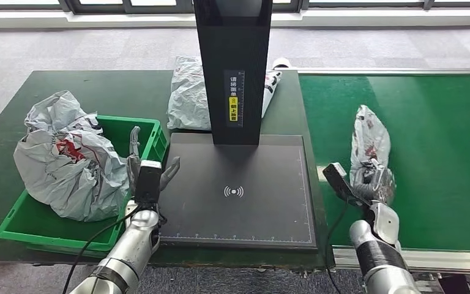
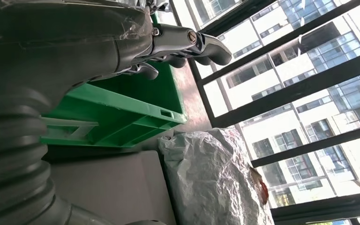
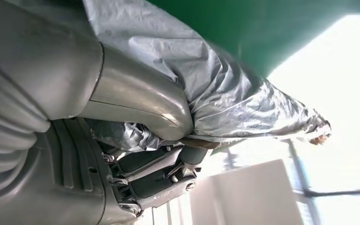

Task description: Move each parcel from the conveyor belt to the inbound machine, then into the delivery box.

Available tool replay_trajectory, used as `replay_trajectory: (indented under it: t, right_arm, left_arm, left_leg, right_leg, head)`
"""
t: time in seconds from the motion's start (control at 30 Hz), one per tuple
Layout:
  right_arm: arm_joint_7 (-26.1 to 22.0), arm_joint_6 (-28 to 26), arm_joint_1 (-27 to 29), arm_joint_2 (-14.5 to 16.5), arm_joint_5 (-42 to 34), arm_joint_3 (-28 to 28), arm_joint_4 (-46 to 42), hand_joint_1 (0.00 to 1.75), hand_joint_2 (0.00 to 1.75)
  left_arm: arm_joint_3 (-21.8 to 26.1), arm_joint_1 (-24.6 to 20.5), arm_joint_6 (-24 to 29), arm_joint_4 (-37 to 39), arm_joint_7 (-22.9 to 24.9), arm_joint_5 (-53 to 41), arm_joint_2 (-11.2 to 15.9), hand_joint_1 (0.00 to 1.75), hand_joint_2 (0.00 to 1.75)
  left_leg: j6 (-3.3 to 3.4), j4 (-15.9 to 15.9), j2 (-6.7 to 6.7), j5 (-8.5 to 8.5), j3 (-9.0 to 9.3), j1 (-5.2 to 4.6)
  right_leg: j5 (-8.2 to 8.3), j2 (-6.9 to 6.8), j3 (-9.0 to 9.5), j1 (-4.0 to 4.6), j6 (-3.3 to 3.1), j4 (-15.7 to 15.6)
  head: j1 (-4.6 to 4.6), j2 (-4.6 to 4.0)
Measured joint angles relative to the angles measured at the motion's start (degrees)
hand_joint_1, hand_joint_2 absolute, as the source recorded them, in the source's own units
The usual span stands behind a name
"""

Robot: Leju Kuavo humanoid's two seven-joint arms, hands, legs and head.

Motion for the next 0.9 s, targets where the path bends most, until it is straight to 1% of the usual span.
replay_trajectory:
  t: [0.03, 0.1, 0.17, 0.27, 0.37, 0.5, 0.67, 0.8, 0.9]
  right_arm:
    - [-2.12, 1.46, 0.26, 1.23, -1.97, 1.47, -2.55, 1.75, 1.75]
    - [-3.55, 5.31, 1.27, 3.45, -4.81, 6.43, -7.82, 1.75, 1.75]
    - [-2.79, 9.35, 2.91, 5.14, -6.72, 12.68, -12.57, 1.75, 1.75]
    - [-1.57, 14.30, 5.49, 6.68, -8.15, 21.79, -18.30, 1.75, 1.75]
    - [-1.17, 16.35, 7.08, 7.11, -8.53, 28.03, -21.82, 1.75, 1.75]
    - [-0.72, 16.82, 8.04, 7.14, -8.95, 32.03, -24.57, 1.75, 1.75]
    - [-0.75, 17.29, 8.50, 7.14, -9.24, 33.94, -26.05, 1.75, 1.75]
    - [-1.25, 21.86, 8.49, 7.14, -10.56, 35.16, -26.11, 1.75, 1.75]
    - [-1.26, 25.87, 7.76, 7.12, -11.88, 37.37, -24.00, 1.75, 1.75]
  left_arm:
    - [0.05, 0.01, 0.21, -0.13, 0.00, -0.54, 0.00, 0.00, 1.75]
    - [0.10, -0.06, 0.50, -0.42, -0.01, -1.70, -0.01, 0.00, 1.75]
    - [0.10, -0.28, 0.87, -0.56, 0.00, -2.99, -0.06, 0.00, 1.75]
    - [0.09, -0.79, 1.24, -0.60, -0.01, -4.53, -0.31, 0.00, 1.75]
    - [0.08, -1.16, 1.25, -0.63, -0.01, -5.17, -0.54, 0.00, 1.75]
    - [0.08, -1.29, 1.26, -0.66, -0.01, -5.31, -0.62, 0.00, 1.75]
    - [0.08, -1.33, 1.25, -0.73, -0.01, -5.35, -0.64, 0.00, 1.75]
    - [-0.22, -1.42, 1.25, -0.96, -0.01, -6.44, -0.75, 0.00, 1.75]
    - [-0.86, -1.75, 1.17, -0.93, -0.01, -7.60, -1.16, 0.00, 1.75]
  left_leg:
    - [-0.02, -0.01, 0.02, 0.01, 0.01, 0.02]
    - [-0.04, -0.01, 0.02, 0.02, 0.03, 0.06]
    - [-0.05, -0.02, -0.02, 0.03, 0.03, 0.08]
    - [-0.06, -0.03, -0.07, 0.02, 0.01, 0.09]
    - [-0.07, -0.02, -0.07, 0.00, -0.02, 0.08]
    - [-0.05, -0.01, -0.07, -0.01, -0.03, 0.05]
    - [-0.05, 0.01, -0.07, -0.01, -0.03, 0.01]
    - [-0.05, 0.00, -0.07, -0.01, -0.02, 0.02]
    - [-0.05, 0.00, -0.07, -0.01, -0.02, 0.03]
  right_leg:
    - [0.00, 0.03, -0.02, 0.01, -0.01, 0.00]
    - [0.00, 0.08, -0.04, 0.05, -0.03, 0.01]
    - [-0.02, 0.07, -0.04, 0.08, -0.05, 0.01]
    - [-0.05, 0.01, -0.03, 0.09, -0.07, 0.01]
    - [-0.05, 0.01, -0.03, 0.06, -0.07, 0.00]
    - [-0.05, 0.01, -0.03, -0.02, -0.05, -0.01]
    - [-0.03, 0.01, -0.03, -0.01, -0.04, -0.02]
    - [-0.03, 0.01, -0.03, 0.02, -0.05, -0.02]
    - [-0.03, 0.01, -0.03, 0.03, -0.05, -0.02]
  head:
    - [0.00, 0.00]
    - [0.00, 0.01]
    - [-0.01, 0.01]
    - [-0.02, 0.00]
    - [0.00, -0.01]
    - [0.01, 0.01]
    - [0.01, 0.00]
    - [0.01, -0.01]
    - [0.00, 0.01]
